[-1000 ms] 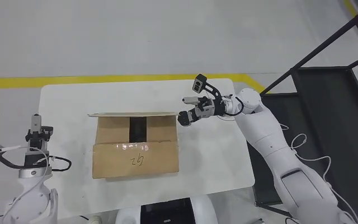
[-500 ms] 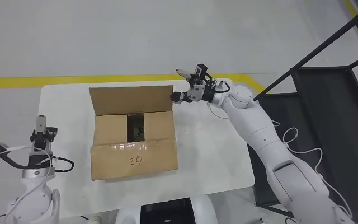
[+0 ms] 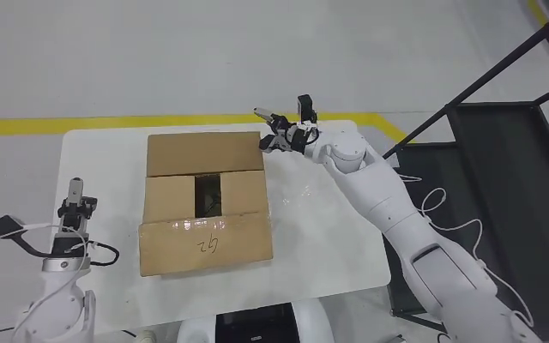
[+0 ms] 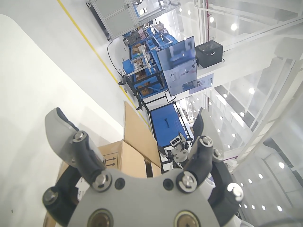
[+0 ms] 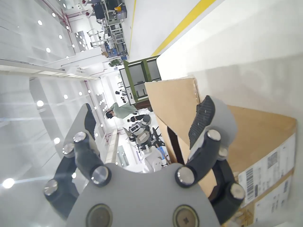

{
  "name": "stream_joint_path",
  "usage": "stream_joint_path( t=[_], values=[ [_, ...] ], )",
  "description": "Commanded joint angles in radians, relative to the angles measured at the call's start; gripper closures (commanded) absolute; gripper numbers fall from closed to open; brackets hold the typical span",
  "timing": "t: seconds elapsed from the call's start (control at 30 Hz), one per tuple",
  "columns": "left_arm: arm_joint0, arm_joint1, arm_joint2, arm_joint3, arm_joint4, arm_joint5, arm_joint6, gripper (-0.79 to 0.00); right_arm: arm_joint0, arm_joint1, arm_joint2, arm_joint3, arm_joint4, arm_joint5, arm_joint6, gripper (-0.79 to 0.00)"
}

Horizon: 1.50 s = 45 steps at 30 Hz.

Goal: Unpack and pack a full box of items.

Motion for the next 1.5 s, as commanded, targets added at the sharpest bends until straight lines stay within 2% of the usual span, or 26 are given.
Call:
stream_joint_path(
  t=[0.0, 0.2, 0.37, 0.53, 0.63, 0.77, 0.9, 1.03, 1.23, 1.47],
  values=[
    [0.001, 0.0, 0.004, -0.001, 0.004, 0.003, -0.002, -0.785, 0.0, -0.003, -0.01, -0.003, -0.032, 0.01, -0.018, -0.785],
    [-0.002, 0.0, 0.018, 0.0, 0.015, 0.015, -0.009, -0.785, -0.004, -0.001, -0.004, -0.023, -0.108, 0.012, -0.042, -0.785],
    [-0.004, -0.001, 0.023, -0.01, 0.019, 0.012, -0.003, -0.785, -0.057, 0.033, 0.082, -0.114, -0.139, -0.018, 0.04, -0.785],
    [-0.004, -0.002, 0.027, -0.018, 0.012, 0.003, 0.01, -0.785, -0.197, 0.087, 0.203, -0.311, -0.203, -0.018, 0.185, -0.785],
    [-0.005, -0.002, 0.035, -0.024, 0.015, -0.003, 0.014, -0.785, -0.303, 0.116, 0.248, -0.449, -0.306, -0.012, 0.239, -0.785],
    [-0.006, -0.003, 0.045, -0.028, 0.024, -0.006, 0.017, -0.785, -0.436, 0.144, 0.281, -0.602, -0.489, -0.024, 0.235, -0.785],
    [-0.008, -0.003, 0.053, -0.029, 0.037, -0.005, 0.017, -0.785, -0.519, 0.156, 0.278, -0.677, -0.643, -0.038, 0.191, -0.785],
    [-0.008, -0.003, 0.056, -0.031, 0.041, -0.006, 0.019, -0.785, -0.541, 0.159, 0.266, -0.693, -0.725, -0.048, 0.155, -0.785],
    [-0.006, -0.004, 0.055, -0.03, 0.036, -0.015, 0.027, -0.785, -0.526, 0.154, 0.253, -0.673, -0.706, -0.046, 0.132, -0.785],
    [-0.005, -0.003, 0.049, -0.029, 0.027, -0.021, 0.03, -0.785, -0.496, 0.155, 0.254, -0.666, -0.64, -0.071, 0.223, -0.785]
  ],
)
